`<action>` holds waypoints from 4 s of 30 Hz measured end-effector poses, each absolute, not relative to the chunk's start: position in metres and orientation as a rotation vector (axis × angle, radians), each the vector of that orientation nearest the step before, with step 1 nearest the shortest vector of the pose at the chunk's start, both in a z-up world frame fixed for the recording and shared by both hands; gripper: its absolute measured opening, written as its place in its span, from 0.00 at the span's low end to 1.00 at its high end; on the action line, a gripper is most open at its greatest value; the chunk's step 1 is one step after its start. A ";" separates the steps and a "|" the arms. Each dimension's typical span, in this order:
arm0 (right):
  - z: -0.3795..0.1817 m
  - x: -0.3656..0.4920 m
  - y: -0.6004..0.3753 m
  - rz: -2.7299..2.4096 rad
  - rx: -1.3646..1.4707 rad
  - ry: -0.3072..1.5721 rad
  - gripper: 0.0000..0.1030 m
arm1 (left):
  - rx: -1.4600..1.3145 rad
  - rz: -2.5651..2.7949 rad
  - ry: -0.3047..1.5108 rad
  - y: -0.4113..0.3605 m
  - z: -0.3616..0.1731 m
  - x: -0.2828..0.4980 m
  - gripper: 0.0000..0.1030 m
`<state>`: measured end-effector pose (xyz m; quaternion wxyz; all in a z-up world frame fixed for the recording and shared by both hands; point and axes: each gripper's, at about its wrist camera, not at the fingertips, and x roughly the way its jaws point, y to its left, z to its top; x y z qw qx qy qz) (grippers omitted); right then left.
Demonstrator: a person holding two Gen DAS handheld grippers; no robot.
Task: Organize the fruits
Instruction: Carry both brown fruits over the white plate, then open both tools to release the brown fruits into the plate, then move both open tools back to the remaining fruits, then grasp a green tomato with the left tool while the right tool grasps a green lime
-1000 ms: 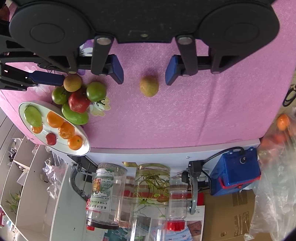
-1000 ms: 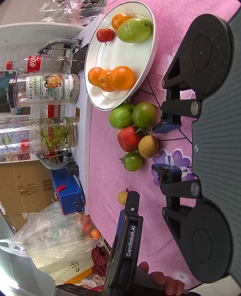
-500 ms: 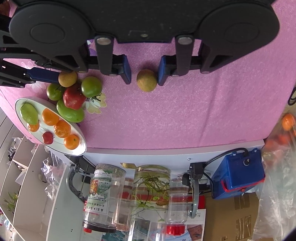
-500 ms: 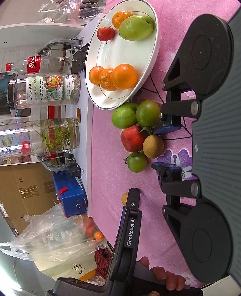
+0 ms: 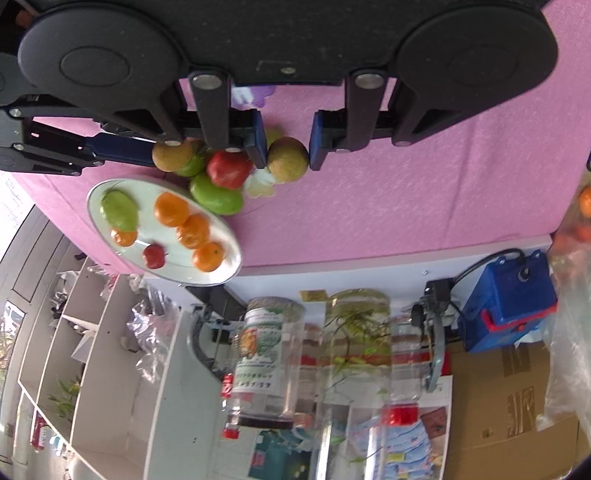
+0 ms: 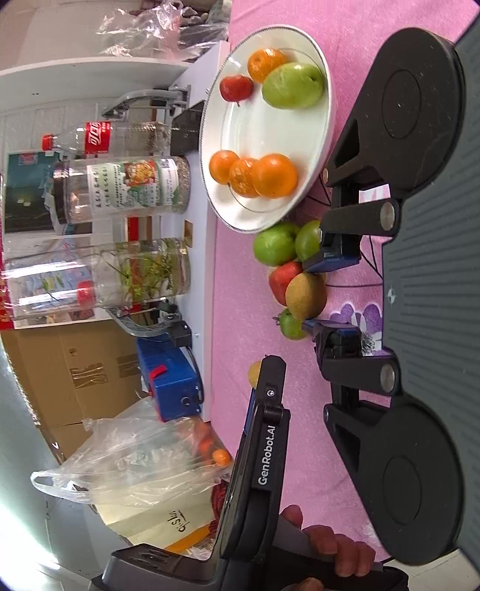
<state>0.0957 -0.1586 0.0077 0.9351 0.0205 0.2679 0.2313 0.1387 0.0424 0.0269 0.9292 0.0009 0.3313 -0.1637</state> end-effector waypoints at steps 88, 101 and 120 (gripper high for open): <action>-0.007 0.073 -0.206 0.398 -0.003 0.526 1.00 | -0.027 -0.200 0.711 0.026 0.005 0.106 1.00; -0.012 0.097 -0.167 0.437 -0.035 0.590 1.00 | 0.014 -0.260 0.708 0.041 0.000 0.124 1.00; -0.016 0.127 -0.161 0.401 0.000 0.619 0.73 | 0.012 -0.347 0.752 0.031 -0.013 0.157 1.00</action>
